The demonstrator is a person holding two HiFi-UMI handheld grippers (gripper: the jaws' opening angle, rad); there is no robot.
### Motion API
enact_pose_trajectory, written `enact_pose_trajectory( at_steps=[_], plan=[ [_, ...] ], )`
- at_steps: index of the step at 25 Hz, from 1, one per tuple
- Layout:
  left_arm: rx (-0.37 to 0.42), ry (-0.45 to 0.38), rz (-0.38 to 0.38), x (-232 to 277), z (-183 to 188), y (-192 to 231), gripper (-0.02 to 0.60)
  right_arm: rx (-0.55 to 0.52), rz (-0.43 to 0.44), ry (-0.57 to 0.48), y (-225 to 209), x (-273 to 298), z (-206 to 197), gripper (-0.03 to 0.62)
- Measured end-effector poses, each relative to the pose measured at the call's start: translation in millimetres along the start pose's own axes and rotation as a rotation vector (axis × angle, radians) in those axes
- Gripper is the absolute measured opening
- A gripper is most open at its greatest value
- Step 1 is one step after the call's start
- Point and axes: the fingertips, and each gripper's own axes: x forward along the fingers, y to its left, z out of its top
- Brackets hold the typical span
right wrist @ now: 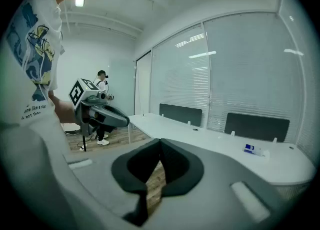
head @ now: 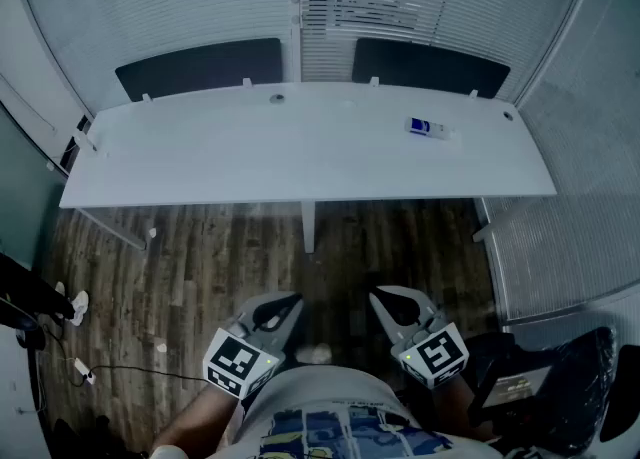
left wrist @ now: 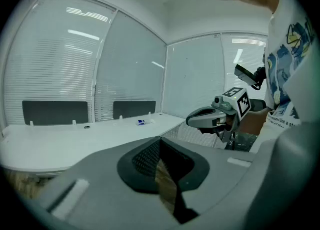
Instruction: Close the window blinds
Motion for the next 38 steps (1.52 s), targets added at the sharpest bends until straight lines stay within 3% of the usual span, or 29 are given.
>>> enact_pose_trajectory(
  at_steps=[8,17,22,25,31,38],
  plan=[
    [0.018,0.016,-0.050,20,4,-7,0.002,0.008,-0.035,-0.002,-13,-6,-2,0.002],
    [0.093,-0.020,-0.100,52,36,-18,0.003,0.019,-0.060,0.024,-36,-18,-18,0.003],
    [0.085,0.000,-0.054,35,32,18,0.003,0.010,-0.069,0.002,-33,2,-3,0.003],
    [0.075,0.010,-0.045,46,31,39,0.003,0.006,-0.080,-0.006,-52,20,-3,0.003],
    [0.061,-0.019,-0.064,80,42,88,0.003,0.012,-0.094,0.022,-90,69,4,0.017],
    [0.074,-0.022,-0.088,101,61,166,0.003,-0.021,-0.112,-0.008,-127,152,54,0.020]
  ],
)
